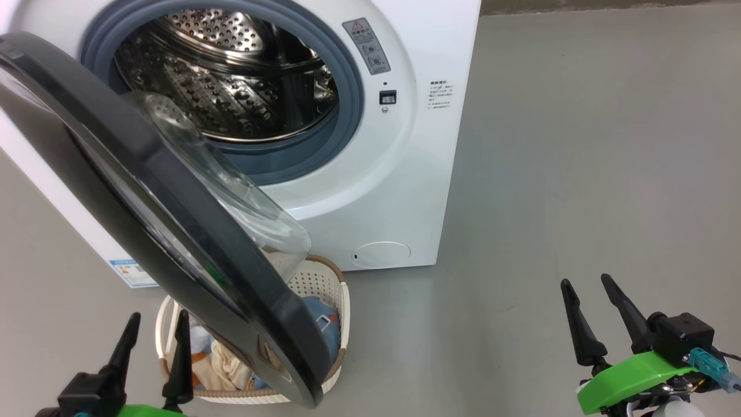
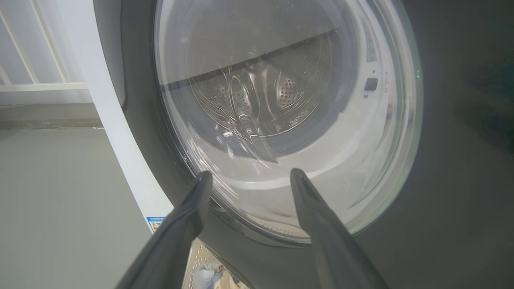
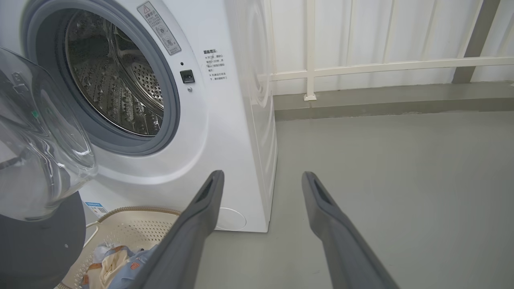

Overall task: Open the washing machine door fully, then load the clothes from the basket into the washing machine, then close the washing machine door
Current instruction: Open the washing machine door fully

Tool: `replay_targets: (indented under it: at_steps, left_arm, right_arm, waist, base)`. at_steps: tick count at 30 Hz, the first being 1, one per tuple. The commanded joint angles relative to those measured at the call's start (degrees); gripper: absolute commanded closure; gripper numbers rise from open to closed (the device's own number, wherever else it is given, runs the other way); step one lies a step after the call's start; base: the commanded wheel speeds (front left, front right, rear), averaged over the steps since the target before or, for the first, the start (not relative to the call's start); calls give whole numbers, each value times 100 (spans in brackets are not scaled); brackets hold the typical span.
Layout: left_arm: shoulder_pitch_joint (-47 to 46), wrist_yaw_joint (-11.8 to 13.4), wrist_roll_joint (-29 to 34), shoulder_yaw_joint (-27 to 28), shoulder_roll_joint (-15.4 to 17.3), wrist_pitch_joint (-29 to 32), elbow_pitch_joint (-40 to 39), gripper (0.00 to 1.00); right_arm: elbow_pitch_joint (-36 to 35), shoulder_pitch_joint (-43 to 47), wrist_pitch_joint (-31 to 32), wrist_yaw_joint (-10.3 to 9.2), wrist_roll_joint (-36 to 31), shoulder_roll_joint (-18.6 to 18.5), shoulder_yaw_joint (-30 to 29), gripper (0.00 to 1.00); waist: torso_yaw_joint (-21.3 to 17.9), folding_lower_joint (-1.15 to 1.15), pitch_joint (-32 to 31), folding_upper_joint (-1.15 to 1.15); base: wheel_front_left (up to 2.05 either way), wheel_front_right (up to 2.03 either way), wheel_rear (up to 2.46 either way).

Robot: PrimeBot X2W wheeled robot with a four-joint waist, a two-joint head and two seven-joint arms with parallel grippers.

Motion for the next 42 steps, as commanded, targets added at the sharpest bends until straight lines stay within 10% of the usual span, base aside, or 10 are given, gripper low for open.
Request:
replay_targets:
  at_steps: [1,14,15,17,18,26,42]
  left_arm:
    - [-49,19,-45,170,71,-37,-117,0]
    - [-75,25,-96,153,71,-37,-127,0]
    - [-72,23,-110,152,71,-37,-116,15]
    - [-74,17,-122,144,71,-37,-97,85]
    - [-75,10,-134,136,71,-37,-84,100]
    - [-182,-32,-176,272,71,-37,-319,100]
    - [-1375,-46,149,490,249,-37,-3427,100]
  right_arm:
    - [-120,-155,-70,9,16,-56,133,0]
    - [-119,-192,-70,9,0,-53,91,0]
    - [-120,-191,-70,9,-2,-50,87,0]
    - [-122,-186,-70,9,-3,-46,79,0]
    - [-119,-181,-70,9,5,-41,76,0]
    - [-122,-175,-70,9,59,-25,43,0]
    - [-58,-163,-70,9,178,-12,27,0]
  waist:
    - [5,0,5,0]
    - [46,0,44,0]
    - [50,0,42,0]
    - [60,0,40,0]
    - [66,0,40,0]
    - [119,0,61,0]
    - [229,0,-29,0]
  base:
    - [0,0,0]
    - [0,0,0]
    - [0,0,0]
    - [0,0,0]
    - [0,0,0]
    - [0,0,0]
    - [0,0,0]
